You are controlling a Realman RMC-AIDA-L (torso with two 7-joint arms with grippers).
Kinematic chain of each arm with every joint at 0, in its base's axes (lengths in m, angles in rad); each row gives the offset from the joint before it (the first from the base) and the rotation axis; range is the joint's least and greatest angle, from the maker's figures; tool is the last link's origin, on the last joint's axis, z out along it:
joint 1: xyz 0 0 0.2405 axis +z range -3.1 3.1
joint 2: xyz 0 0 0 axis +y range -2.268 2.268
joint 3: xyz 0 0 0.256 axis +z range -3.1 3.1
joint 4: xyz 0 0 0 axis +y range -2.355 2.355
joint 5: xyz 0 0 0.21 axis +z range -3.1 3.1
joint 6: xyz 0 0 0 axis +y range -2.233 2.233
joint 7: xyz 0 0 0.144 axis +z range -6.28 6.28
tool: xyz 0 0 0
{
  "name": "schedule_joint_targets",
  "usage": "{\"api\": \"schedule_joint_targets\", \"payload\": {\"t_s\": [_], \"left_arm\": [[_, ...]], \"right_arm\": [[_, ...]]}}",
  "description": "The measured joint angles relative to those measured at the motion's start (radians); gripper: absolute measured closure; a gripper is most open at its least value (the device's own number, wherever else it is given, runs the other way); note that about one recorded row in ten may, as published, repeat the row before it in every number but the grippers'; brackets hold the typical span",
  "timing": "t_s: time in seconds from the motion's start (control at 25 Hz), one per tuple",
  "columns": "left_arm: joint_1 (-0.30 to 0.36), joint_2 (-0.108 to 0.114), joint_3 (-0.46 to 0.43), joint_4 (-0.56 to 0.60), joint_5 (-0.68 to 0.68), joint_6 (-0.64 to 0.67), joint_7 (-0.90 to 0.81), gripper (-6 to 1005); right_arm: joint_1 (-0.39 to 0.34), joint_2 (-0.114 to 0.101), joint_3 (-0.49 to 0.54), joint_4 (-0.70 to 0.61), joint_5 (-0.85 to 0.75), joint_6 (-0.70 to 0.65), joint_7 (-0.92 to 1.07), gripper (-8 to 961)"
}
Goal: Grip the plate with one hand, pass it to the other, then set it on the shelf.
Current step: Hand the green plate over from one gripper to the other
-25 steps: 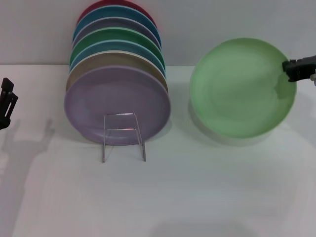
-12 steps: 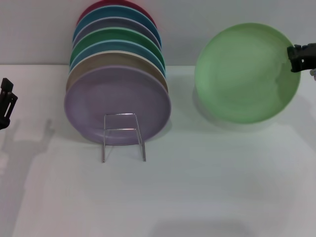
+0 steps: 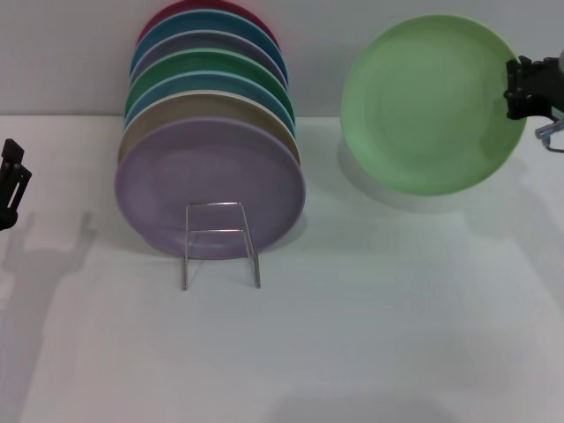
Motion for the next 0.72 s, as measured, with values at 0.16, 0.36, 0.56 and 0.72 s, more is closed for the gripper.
{"api": "schedule_joint_targets", "payload": {"t_s": [0.16, 0.36, 0.56, 0.72], "left_arm": [[0.000, 0.000, 0.000, 0.002, 0.000, -0.001, 0.000, 167], [0.008, 0.000, 0.000, -0.001, 0.000, 0.004, 0.000, 167], [0.022, 0.000, 0.000, -0.005, 0.005, 0.034, -0.001, 166], [0.028, 0.000, 0.002, -0.004, 0.006, 0.039, -0.003, 167]], "right_arm": [[-0.027, 0.001, -0.068, -0.111, 0.010, -0.215, 0.008, 934], [-0.068, 0.002, -0.156, -0.195, 0.012, -0.434, 0.018, 934], [-0.097, 0.003, -0.221, -0.262, 0.013, -0.595, 0.034, 934], [-0.098, 0.001, -0.258, -0.333, 0.013, -0.715, 0.062, 934]]}}
